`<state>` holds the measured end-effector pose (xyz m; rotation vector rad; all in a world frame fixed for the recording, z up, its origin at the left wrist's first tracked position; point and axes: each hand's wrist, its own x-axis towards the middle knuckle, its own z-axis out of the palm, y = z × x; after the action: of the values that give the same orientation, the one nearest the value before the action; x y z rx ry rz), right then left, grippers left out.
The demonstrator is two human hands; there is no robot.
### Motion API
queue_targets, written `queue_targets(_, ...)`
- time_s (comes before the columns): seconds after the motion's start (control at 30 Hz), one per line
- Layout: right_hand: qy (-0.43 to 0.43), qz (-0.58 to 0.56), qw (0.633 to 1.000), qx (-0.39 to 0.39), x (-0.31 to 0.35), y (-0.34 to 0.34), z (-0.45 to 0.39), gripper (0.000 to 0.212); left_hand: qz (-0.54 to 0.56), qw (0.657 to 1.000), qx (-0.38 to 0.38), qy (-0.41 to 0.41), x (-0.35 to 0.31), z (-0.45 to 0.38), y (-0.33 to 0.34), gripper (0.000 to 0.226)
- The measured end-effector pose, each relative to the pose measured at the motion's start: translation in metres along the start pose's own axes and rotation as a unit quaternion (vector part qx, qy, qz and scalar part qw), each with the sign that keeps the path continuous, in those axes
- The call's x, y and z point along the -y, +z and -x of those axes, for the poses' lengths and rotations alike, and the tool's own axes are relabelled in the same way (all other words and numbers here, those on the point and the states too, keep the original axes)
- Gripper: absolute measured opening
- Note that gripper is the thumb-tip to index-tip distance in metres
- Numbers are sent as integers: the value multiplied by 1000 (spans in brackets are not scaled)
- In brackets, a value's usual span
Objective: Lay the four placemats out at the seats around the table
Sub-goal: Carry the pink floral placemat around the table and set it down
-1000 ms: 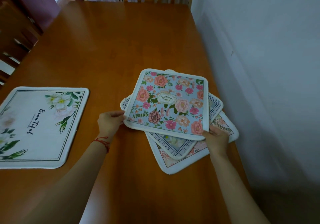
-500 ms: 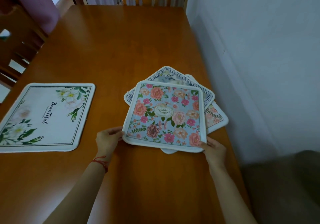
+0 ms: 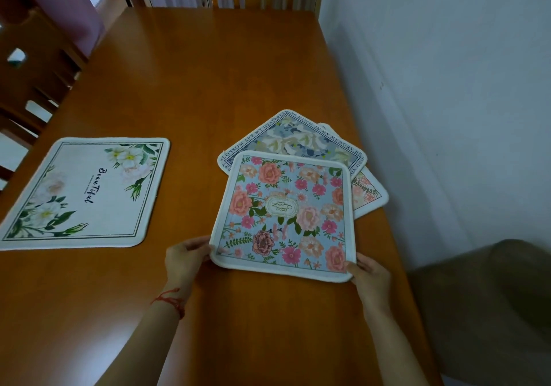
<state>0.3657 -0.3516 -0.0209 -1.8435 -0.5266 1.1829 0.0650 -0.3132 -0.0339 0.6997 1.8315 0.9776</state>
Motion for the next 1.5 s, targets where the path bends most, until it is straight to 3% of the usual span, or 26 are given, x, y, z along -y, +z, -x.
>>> queue_targets(0.73, -87, 87, 992, -5, 49, 22, -88, 22, -148, 988, 31, 29, -62, -85, 53, 24)
queue_targets(0.97, -90, 105, 990, -4, 55, 24, -93, 19, -118, 992, 37, 27, -62, -82, 50, 8)
queue_targets(1.27, -125, 116, 985, 4, 54, 14, -56, 9, -85, 994, 47, 57, -62, -47, 27, 8)
queue_targets(1.5, -149, 132, 980, 6, 56, -2, -6, 14, -56, 994, 53, 73, -59, -1, -7, 4)
